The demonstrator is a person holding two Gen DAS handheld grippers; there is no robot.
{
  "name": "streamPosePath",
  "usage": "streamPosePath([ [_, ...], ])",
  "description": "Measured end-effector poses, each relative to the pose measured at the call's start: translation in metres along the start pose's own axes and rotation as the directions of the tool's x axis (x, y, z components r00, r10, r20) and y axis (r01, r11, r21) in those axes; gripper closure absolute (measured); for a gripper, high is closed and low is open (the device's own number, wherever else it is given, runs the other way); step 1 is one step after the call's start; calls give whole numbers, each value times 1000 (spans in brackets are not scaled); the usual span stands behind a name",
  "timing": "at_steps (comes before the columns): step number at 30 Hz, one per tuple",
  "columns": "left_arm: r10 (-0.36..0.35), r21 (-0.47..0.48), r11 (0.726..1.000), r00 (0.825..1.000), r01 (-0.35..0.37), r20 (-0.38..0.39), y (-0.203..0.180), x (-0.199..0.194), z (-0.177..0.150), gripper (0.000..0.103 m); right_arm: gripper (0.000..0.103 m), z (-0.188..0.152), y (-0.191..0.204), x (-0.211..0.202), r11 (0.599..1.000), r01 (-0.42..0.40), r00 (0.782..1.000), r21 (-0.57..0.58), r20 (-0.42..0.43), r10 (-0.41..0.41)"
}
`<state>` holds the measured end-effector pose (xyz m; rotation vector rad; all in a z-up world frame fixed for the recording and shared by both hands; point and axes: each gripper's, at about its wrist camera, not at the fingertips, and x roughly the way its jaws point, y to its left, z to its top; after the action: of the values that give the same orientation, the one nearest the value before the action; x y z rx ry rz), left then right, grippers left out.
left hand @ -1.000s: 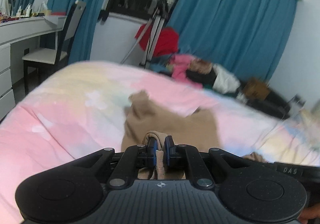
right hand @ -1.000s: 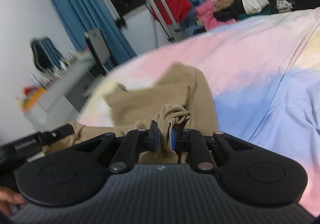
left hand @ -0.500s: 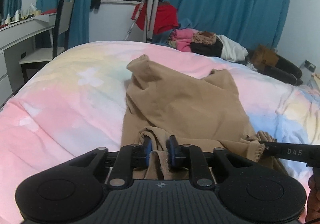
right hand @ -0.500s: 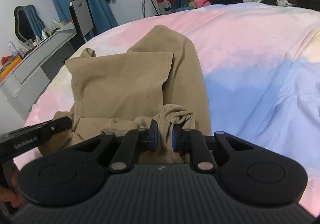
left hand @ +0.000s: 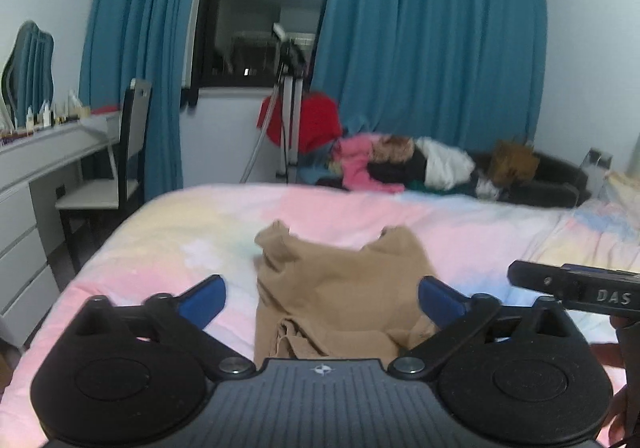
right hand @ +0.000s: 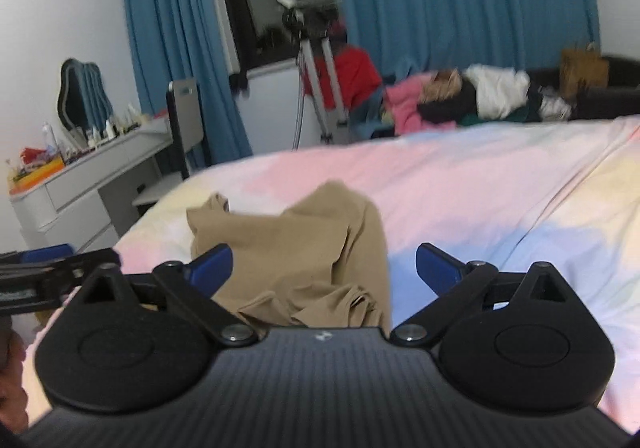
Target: Fold clothes
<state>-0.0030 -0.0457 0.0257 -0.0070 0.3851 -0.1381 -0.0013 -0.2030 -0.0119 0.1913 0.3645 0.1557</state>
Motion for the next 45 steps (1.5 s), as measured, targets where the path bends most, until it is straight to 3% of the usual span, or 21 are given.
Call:
streamPosePath([
  [3, 18, 10, 1000, 998, -19, 58, -3, -26, 3, 0, 0, -1, 4, -33, 1000, -16, 994, -7, 104, 17],
  [5, 23, 21, 999, 998, -25, 64, -5, -40, 0, 0, 0, -2, 8, -49, 1000, 3, 992, -7, 129, -2],
  [12, -20, 8, 1000, 999, 20, 27, -10, -68, -15, 0, 0, -8, 9, -59, 1000, 0, 997, -10, 79, 1],
  [17, -88, -129, 989, 986, 70, -139, -2, -52, -31, 0, 0, -11, 11, -55, 1000, 12, 999, -12, 52, -11],
  [21, -140, -262, 963, 953, 68, -267, 10, -29, -42, 0, 0, -12, 16, -56, 999, 32, 997, -42, 68, -29],
  [25, -208, -393, 917, 917, 62, -341, 26, -12, -56, 1, 0, -15, 22, -61, 997, 46, 995, -67, 93, -40],
  [28, -252, -481, 875, 894, 47, -370, 37, -1, -66, 3, 0, -17, 31, -69, 990, 79, 986, -113, 158, -61],
  [33, -241, -517, 856, 891, 7, -386, 44, 13, -74, 7, 0, -18, 36, -70, 988, 95, 983, -118, 171, -73],
  [36, -306, -621, 784, 879, 15, -366, 55, 22, -82, 16, 0, -18, 31, -61, 997, 60, 995, -55, 82, -55],
  [39, -333, -685, 729, 871, -4, -360, 62, 32, -91, 28, 0, -21, 14, -48, 993, -22, 999, 119, -42, 27],
  [41, -335, -720, 694, 873, -26, -354, 67, 37, -97, 33, 0, -30, 1, -38, 961, -49, 986, 273, -139, 90],
  [45, -359, -793, 608, 877, -41, -321, 80, 38, -105, 36, 0, -52, -18, -20, 858, -51, 934, 510, -281, 223],
])
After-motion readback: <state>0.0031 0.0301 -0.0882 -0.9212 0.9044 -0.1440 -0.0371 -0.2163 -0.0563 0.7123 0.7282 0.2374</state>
